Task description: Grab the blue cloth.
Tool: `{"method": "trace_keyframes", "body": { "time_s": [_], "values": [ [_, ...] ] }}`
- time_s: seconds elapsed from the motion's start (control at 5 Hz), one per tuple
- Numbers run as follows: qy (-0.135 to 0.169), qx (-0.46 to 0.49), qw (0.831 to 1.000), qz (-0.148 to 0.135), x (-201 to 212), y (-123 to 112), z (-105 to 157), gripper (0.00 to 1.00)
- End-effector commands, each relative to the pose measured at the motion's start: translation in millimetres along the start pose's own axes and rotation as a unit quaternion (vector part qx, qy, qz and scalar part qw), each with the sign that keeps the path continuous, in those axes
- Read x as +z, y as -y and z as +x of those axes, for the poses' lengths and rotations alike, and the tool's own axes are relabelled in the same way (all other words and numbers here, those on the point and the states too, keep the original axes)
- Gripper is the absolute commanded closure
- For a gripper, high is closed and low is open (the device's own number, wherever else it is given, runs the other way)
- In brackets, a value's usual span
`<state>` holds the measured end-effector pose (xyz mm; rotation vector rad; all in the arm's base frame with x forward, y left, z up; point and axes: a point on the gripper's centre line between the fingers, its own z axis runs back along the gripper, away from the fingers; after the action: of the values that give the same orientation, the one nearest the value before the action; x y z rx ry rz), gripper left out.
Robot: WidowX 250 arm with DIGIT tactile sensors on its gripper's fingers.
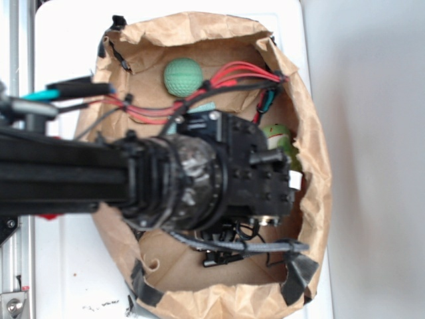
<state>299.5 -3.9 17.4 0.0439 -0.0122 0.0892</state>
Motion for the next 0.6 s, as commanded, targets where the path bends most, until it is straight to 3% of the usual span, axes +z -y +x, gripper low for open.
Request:
{"method": "trace_keyframes", "body": {
  "time_s": [0.0,0.4],
  "values": [
    [0.024,0.007,1.000,0.014,1.6,0.9,6.6,1.00],
    [0.026,-0.008,0.999,0.017,3.6,2.1,4.2,1.00]
  ]
}}
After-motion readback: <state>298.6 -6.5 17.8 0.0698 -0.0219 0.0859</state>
